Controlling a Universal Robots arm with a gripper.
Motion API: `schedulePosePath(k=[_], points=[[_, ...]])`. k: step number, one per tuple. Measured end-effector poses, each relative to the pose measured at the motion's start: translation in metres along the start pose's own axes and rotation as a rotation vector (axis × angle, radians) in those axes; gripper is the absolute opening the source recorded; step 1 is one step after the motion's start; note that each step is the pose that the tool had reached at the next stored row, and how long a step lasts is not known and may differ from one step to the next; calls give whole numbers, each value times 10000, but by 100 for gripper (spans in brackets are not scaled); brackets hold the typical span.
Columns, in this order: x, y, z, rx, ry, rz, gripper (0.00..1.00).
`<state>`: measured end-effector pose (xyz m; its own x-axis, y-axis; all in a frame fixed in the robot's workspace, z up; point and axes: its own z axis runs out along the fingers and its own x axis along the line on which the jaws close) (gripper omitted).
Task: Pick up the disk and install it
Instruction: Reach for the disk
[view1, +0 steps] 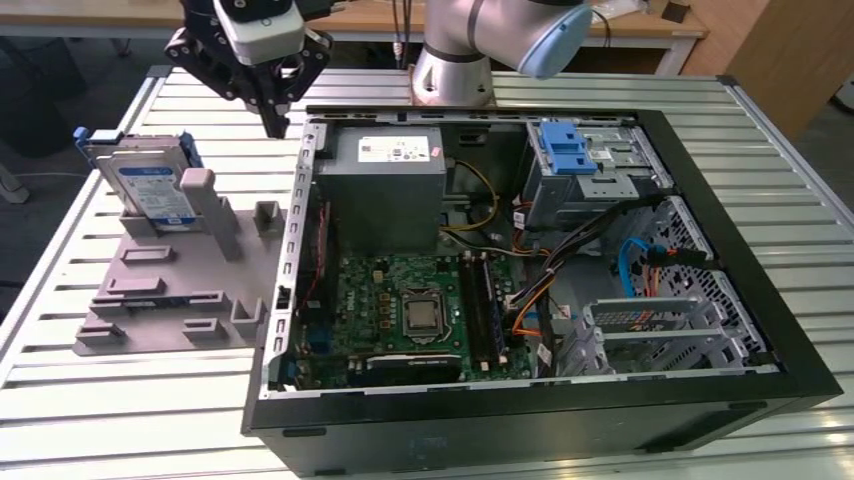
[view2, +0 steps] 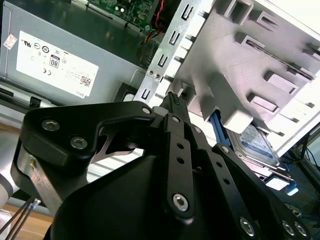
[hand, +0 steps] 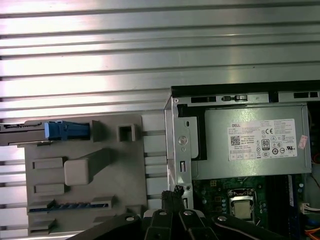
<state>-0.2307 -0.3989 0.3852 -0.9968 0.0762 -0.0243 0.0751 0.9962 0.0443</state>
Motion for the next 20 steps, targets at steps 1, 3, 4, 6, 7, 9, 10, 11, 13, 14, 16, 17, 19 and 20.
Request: schedulePosePath(k=[1, 3, 4, 6, 7, 9, 10, 11, 13, 14, 16, 17, 19, 20], points=[[4, 0, 0, 0, 0, 0, 11], [13, -1, 1, 0, 0, 0, 11], [18, -1, 1, 0, 0, 0, 11], [26, -2, 2, 0, 0, 0, 11], [30, -2, 2, 0, -1, 0, 11], [39, -3, 2, 0, 0, 0, 11], [44, -3, 3, -1, 0, 0, 11], [48, -4, 3, -1, -1, 0, 11], [56, -4, 4, 0, 0, 0, 11], [60, -5, 4, 0, 0, -1, 11], [68, -5, 5, -1, -1, 0, 11], [72, -6, 6, 0, 0, -1, 11], [81, -7, 7, -1, -1, 0, 11], [85, -7, 7, 0, 0, 0, 11]])
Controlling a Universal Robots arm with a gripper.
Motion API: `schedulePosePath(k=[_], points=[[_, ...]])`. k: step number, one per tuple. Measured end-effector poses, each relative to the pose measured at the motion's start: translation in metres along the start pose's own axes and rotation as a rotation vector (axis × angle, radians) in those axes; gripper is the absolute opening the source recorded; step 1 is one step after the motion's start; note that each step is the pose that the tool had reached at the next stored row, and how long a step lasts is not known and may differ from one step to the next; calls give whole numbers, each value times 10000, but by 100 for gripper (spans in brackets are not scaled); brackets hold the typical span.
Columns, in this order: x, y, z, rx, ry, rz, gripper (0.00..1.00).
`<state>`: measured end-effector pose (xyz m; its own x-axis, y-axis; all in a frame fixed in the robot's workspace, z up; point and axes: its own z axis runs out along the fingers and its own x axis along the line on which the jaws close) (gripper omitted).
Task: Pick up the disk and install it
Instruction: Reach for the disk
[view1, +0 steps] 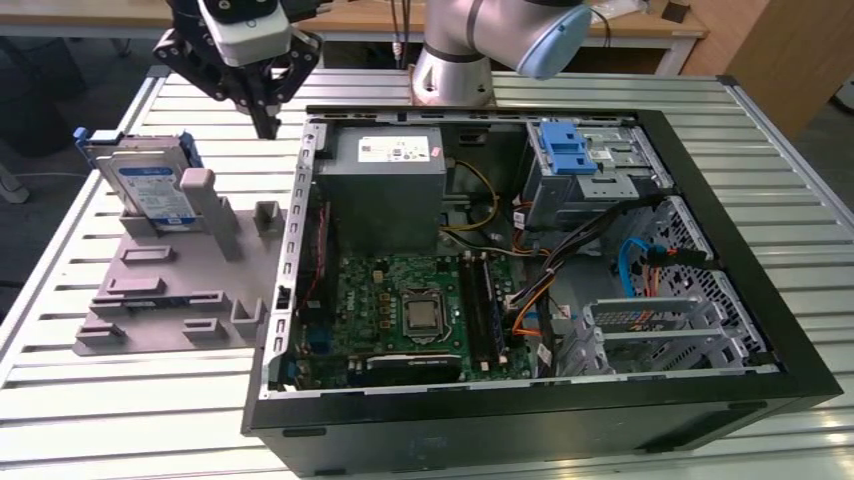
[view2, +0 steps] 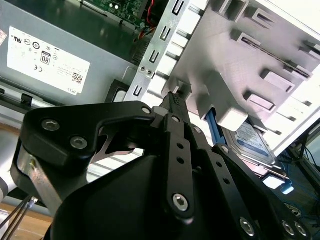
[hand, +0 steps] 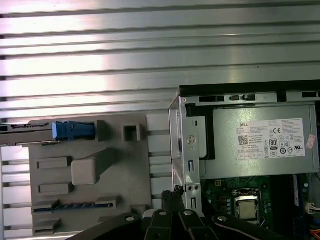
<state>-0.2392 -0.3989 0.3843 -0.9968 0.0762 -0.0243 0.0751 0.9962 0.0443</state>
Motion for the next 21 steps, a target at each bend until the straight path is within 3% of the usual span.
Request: schedulePosePath(k=[8, 21], points=[[46, -4, 3, 0, 0, 1, 11], [203, -16, 7, 0, 0, 0, 11]])
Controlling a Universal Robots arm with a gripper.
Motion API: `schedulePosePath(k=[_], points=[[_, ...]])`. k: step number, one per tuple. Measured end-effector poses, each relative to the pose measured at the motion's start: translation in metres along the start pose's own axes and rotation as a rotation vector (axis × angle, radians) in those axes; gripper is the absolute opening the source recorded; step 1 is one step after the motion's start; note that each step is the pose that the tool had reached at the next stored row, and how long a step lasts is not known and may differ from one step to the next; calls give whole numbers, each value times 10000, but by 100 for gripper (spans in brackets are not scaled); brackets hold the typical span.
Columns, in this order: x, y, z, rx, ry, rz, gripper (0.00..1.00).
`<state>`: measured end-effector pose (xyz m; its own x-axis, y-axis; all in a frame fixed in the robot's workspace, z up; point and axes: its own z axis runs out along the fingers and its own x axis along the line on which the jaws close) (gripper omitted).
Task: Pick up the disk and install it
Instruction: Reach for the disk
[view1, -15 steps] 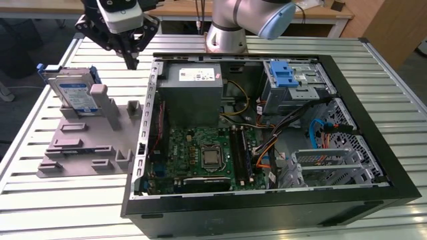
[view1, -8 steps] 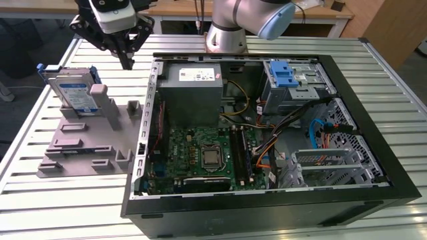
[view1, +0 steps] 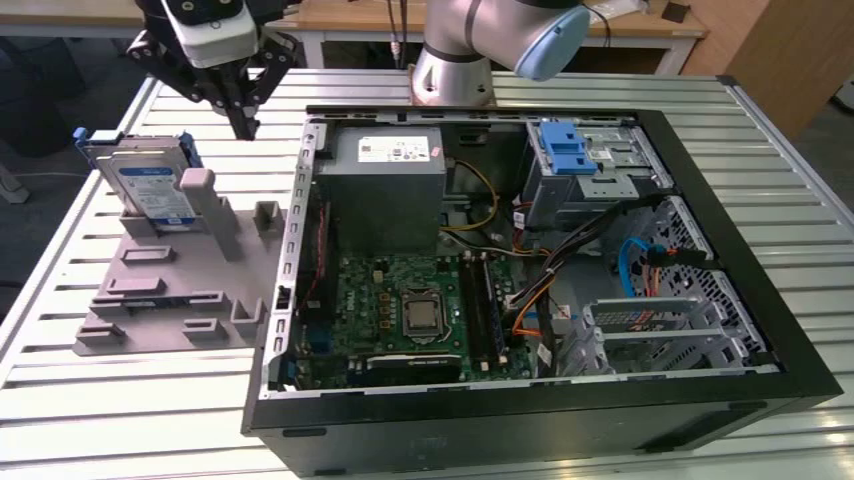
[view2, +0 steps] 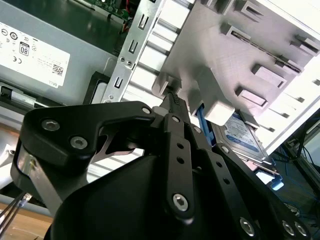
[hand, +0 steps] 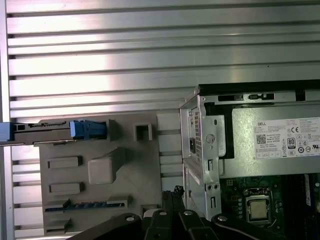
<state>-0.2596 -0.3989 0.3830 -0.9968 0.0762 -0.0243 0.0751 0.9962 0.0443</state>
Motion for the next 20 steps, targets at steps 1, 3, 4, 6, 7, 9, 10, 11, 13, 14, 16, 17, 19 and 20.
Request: schedulePosePath(k=[1, 3, 4, 6, 7, 9, 10, 11, 13, 14, 16, 17, 19, 20], points=[[9, -1, 1, -1, -1, 0, 11], [28, -2, 2, 0, 0, 0, 11], [37, -3, 3, 0, 0, 0, 11], [56, -5, 5, -1, -1, 0, 11], [66, -5, 5, 0, -1, 0, 11], [86, -7, 6, 0, -1, 0, 11], [96, -8, 7, -1, -1, 0, 11], [105, -8, 7, 0, 0, 1, 11], [123, -10, 8, 0, 0, -1, 11], [133, -11, 8, 0, 0, 0, 11], [151, -12, 10, 0, 0, 0, 11], [159, -13, 10, -1, -1, 0, 11], [177, -14, 11, 0, 0, 0, 11], [185, -15, 11, 0, 0, 0, 11]])
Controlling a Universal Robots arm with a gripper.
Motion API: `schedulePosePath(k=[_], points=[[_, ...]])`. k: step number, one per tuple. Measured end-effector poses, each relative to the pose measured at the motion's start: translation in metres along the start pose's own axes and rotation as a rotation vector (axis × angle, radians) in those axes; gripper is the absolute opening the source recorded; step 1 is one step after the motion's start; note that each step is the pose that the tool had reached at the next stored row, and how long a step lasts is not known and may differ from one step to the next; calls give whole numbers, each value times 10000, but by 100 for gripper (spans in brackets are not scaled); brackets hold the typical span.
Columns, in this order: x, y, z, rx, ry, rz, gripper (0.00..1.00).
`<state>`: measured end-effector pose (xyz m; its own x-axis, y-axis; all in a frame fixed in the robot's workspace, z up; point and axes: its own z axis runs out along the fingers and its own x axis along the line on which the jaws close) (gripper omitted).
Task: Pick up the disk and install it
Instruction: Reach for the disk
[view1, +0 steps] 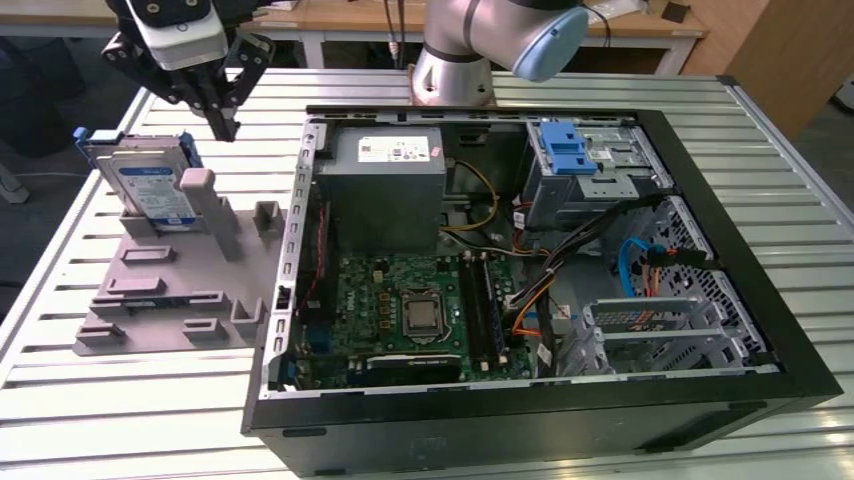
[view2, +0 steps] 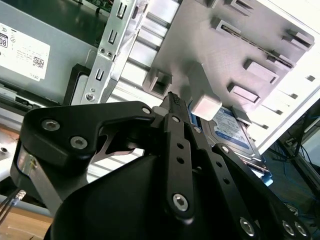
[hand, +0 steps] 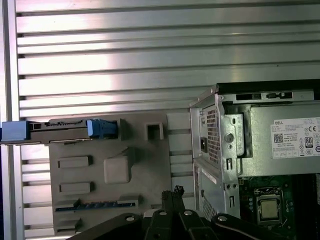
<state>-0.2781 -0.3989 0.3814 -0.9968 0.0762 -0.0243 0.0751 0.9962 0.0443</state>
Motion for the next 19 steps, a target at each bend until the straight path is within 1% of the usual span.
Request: schedulePosePath(k=[19], points=[[136, -11, 11, 0, 0, 1, 11]])
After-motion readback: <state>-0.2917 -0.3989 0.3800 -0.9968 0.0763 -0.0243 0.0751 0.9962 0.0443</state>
